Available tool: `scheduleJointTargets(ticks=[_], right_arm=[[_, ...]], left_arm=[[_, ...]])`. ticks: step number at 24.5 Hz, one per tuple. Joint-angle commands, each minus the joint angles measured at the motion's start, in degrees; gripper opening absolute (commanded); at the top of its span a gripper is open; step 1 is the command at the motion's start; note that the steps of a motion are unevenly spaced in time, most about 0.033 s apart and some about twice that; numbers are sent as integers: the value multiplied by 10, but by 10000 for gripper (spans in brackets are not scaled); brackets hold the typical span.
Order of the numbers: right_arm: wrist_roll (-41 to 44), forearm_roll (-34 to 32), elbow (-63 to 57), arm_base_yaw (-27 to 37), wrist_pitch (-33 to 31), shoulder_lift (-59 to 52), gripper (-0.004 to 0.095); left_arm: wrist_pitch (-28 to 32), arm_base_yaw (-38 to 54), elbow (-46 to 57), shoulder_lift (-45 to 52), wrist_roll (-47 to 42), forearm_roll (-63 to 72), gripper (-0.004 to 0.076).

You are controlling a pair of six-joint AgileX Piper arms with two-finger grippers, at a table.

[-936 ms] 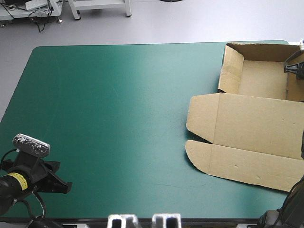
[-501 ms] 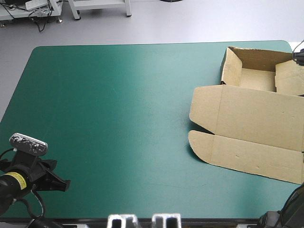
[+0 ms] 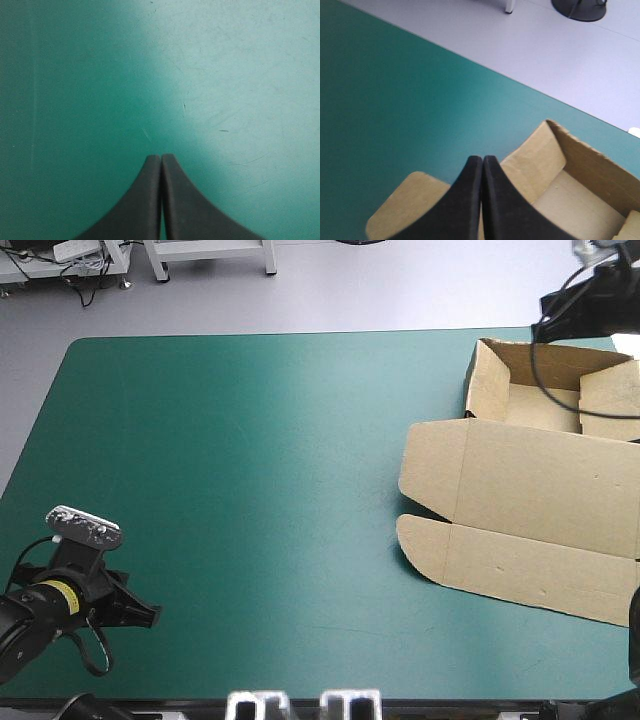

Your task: Fold the box

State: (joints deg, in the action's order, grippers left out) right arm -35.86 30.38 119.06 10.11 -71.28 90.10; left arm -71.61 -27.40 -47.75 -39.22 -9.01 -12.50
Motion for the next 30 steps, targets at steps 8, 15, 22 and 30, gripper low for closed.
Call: scheduleJointTargets(ticks=[8, 15, 22, 30], right_arm=[[107, -215, -368, -248, -7, -249, -24], [175, -264, -623, -248, 66, -414, -24], [196, -288, -706, -248, 53, -498, -24], [243, -327, -733, -248, 38, -539, -24]], left_arm=[[24, -4, -12, -10, 21, -5, -10], [25, -4, -12, -10, 21, 0, -10], [24, -4, -12, -10, 21, 44, -10], [27, -4, 8, -10, 21, 39, -10]])
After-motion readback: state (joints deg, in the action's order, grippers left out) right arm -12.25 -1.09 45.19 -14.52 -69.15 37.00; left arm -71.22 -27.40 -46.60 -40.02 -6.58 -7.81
